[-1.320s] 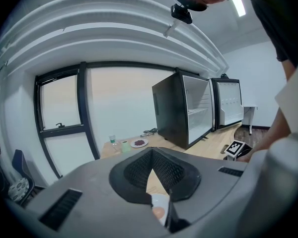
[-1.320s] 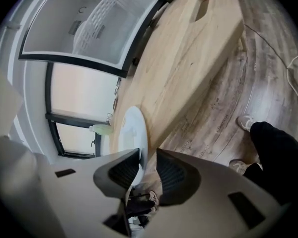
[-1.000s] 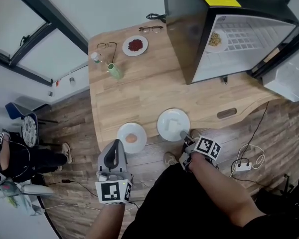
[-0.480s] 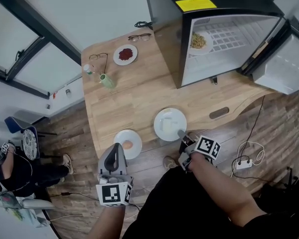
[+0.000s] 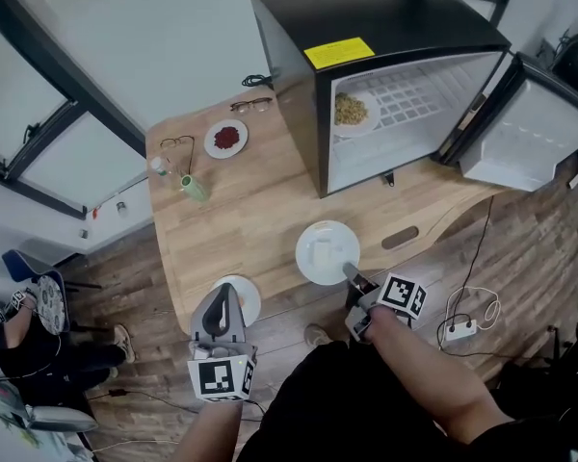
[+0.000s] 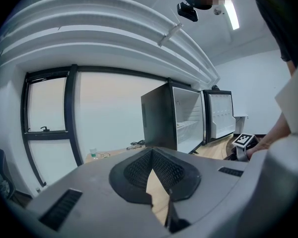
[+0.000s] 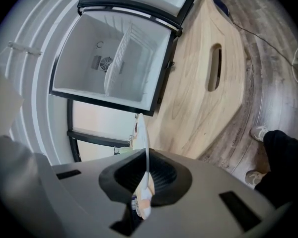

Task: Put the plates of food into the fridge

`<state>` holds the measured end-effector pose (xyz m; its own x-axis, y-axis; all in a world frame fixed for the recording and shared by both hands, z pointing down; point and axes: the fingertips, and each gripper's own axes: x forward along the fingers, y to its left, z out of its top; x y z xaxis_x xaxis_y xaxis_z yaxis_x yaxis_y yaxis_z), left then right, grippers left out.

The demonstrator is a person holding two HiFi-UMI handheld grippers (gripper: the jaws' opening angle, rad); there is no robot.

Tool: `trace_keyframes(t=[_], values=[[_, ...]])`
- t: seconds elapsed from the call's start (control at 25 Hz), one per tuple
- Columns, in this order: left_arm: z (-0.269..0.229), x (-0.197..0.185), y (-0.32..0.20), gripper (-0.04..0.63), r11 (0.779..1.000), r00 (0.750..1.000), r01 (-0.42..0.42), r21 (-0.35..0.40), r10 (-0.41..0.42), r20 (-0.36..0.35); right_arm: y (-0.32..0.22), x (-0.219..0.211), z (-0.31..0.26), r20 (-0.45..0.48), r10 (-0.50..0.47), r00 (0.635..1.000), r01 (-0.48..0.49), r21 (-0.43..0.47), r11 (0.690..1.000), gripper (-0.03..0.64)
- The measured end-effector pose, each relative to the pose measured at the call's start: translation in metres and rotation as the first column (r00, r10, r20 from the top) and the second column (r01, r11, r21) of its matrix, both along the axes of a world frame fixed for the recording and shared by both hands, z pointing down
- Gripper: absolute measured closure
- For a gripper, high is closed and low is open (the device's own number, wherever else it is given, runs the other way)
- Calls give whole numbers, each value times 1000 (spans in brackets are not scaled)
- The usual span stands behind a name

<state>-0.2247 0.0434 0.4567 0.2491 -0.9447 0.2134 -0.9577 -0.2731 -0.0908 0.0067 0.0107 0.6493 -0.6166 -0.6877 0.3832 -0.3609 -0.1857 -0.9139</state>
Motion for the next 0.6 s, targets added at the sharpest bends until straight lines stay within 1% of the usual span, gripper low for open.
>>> trace_keyframes(t=[0.16,0.32,0.6], values=[[-3,17,-8,592,999,999,-40,10,40,-8,-3,21,-17,-7,25,1000,-25,17,1000,586],[-9,30,-19,592,998,998,-61,29,62,-16,-11,39,-34,0,56,998,-55,39,998,586],[-27,43,-49,592,997,998,-51,63,54,-34,-30,72,-60,-5,96,995,-96,59,994,586]])
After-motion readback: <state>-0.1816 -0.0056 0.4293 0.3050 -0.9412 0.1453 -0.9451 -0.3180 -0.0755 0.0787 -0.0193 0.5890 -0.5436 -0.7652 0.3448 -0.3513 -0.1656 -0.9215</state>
